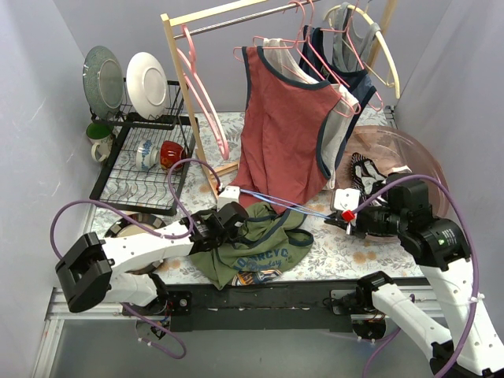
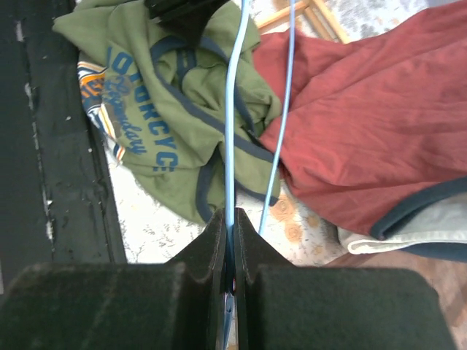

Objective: Place the tank top on the hanger

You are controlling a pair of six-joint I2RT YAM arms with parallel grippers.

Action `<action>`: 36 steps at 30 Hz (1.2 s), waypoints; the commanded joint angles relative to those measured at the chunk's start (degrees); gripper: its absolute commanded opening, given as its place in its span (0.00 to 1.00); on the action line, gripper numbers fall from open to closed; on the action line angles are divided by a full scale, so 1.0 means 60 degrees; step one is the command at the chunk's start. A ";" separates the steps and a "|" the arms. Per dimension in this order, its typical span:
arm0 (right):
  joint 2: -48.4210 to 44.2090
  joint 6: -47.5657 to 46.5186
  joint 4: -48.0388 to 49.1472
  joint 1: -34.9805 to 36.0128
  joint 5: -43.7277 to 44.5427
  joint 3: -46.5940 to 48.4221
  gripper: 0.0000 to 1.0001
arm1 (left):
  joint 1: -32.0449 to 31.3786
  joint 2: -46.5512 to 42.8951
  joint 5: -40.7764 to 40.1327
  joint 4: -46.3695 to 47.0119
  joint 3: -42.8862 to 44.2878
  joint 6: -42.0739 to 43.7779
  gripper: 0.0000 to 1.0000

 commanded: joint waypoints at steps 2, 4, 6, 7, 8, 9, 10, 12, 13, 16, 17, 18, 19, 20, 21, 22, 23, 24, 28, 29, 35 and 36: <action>0.0232 -0.0619 -0.0568 -0.0019 -0.0365 -0.0026 0.01 | 0.0175 -0.0117 -0.0709 0.0276 0.0120 0.0161 0.00; 0.0246 -0.0737 -0.0773 -0.0019 -0.0233 0.0076 0.01 | 0.0291 -0.0380 -0.0796 0.0189 0.0062 0.0162 0.00; 0.0276 -0.0898 -0.0920 -0.0019 -0.0043 0.0208 0.01 | 0.0438 -0.0643 -0.0782 0.0129 -0.0026 0.0191 0.00; 0.0276 -0.0957 -0.1080 -0.0033 -0.0013 0.0238 0.01 | 0.0642 -0.0934 -0.0753 0.0115 -0.0157 0.0220 0.00; 0.0276 -0.1001 -0.1125 -0.0033 -0.0056 0.0253 0.01 | 0.0745 -0.1068 -0.0637 0.0129 -0.0217 0.0249 0.00; 0.0276 -0.1030 -0.1169 -0.0019 -0.0115 0.0253 0.01 | 0.0877 -0.1185 -0.0563 0.0144 -0.0290 0.0307 0.00; 0.0261 -0.1045 -0.1213 -0.0019 -0.0188 0.0253 0.01 | 0.1154 -0.1418 -0.0461 0.0158 -0.0363 0.0352 0.00; 0.0217 -0.1060 -0.1374 -0.0019 -0.0437 0.0311 0.01 | 0.1448 -0.1581 -0.0183 0.0188 -0.0481 0.0468 0.00; 0.0232 -0.1089 -0.1433 -0.0019 -0.0524 0.0340 0.01 | 0.1667 -0.1640 -0.0124 0.0202 -0.0481 0.0527 0.00; 0.0232 -0.1162 -0.1667 -0.0033 -0.0891 0.0297 0.01 | 0.1932 -0.1801 0.0023 0.0246 -0.0408 0.0718 0.00; 0.0246 -0.1206 -0.1711 -0.0033 -0.1066 0.0253 0.01 | 0.1976 -0.1802 0.0052 0.0246 -0.0321 0.0762 0.00; 0.0261 -0.1250 -0.1755 -0.0033 -0.1140 0.0180 0.01 | 0.2020 -0.1787 0.0111 0.0261 -0.0262 0.0791 0.00; 0.0261 -0.1279 -0.1698 -0.0019 -0.1170 -0.0082 0.01 | 0.2079 -0.1772 0.0169 0.0276 -0.0203 0.0849 0.00; 0.0290 -0.1309 -0.1625 -0.0033 -0.1170 -0.0215 0.01 | 0.2065 -0.1787 0.0228 0.0290 -0.0159 0.0879 0.00; 0.0334 -0.1352 -0.1493 -0.0033 -0.1170 -0.0332 0.01 | 0.2079 -0.1772 0.0345 0.0319 -0.0043 0.0894 0.00; 0.0392 -0.1396 -0.1420 -0.0019 -0.1170 -0.0507 0.01 | 0.2065 -0.1787 0.0418 0.0320 0.0002 0.0923 0.00; 0.0494 -0.1397 -0.1346 -0.0033 -0.1141 -0.0567 0.01 | 0.2079 -0.1801 0.0477 0.0291 0.0046 0.0923 0.00; 0.0524 -0.1397 -0.1128 -0.0019 -0.1141 -0.0640 0.01 | 0.2079 -0.1874 0.0565 0.0276 0.0133 0.0923 0.00; 0.0773 -0.1280 -0.0411 -0.0019 -0.1024 -0.0948 0.01 | 0.2079 -0.2356 0.0960 0.0057 0.0207 0.0894 0.00; 0.0875 -0.1251 -0.0292 -0.0019 -0.1023 -0.1036 0.01 | 0.2065 -0.2474 0.1033 -0.0002 0.0207 0.0894 0.00; 0.1578 -0.1002 0.0719 -0.0033 -0.1388 -0.1153 0.01 | 0.2065 -0.3295 0.1883 -0.0691 0.0398 0.0953 0.00; 0.1681 -0.0972 0.0807 -0.0019 -0.1810 -0.1139 0.01 | 0.2079 -0.3397 0.1985 -0.0691 0.0427 0.0924 0.00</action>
